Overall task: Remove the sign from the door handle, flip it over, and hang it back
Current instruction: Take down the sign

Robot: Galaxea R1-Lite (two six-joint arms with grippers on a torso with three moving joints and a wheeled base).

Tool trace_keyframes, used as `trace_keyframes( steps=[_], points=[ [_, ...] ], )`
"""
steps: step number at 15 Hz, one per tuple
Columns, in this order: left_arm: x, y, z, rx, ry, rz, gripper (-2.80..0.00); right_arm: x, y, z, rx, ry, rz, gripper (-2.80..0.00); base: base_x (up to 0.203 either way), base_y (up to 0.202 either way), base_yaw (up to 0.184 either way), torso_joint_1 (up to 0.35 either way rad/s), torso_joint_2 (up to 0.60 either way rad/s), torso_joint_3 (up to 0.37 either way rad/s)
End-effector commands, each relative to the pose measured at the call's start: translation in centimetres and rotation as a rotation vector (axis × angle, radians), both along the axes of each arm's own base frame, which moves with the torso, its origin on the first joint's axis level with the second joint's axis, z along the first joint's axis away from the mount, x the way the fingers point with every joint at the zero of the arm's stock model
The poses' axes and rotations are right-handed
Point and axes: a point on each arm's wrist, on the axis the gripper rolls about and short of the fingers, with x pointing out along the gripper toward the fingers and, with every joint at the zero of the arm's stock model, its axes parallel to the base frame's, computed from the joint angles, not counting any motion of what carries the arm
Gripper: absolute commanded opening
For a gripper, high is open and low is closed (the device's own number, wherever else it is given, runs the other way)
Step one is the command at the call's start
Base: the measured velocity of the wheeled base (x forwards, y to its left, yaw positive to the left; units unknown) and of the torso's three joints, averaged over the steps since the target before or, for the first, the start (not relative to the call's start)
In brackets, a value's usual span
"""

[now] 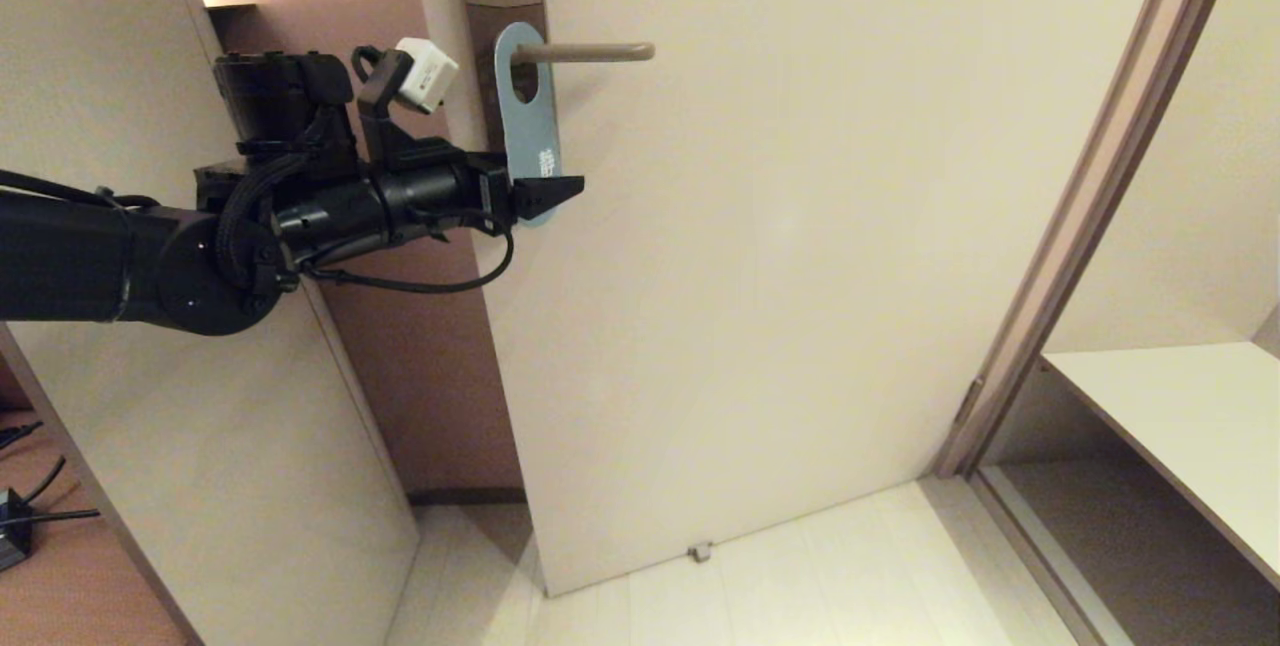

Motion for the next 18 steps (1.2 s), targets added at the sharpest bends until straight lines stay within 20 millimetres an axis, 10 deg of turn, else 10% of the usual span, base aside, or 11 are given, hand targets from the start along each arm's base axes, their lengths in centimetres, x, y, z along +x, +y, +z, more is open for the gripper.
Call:
trace_keyframes(
  steps=[1, 18],
  points=[
    [0.07, -0.02, -0.05, 0.006, -0.007, 0.01, 0.0, 0.0, 0.0, -0.02, -0.001, 0.001, 0.001, -2.8, 0.0, 0.0, 0.0, 0.0, 0.0, 0.0],
    [0.94, -0.23, 0.58, -0.011, -0.083, 0.062, 0.0, 0.0, 0.0, -0.02, -0.001, 0.001, 0.001, -2.8, 0.0, 0.0, 0.0, 0.0, 0.0, 0.0]
  ],
)
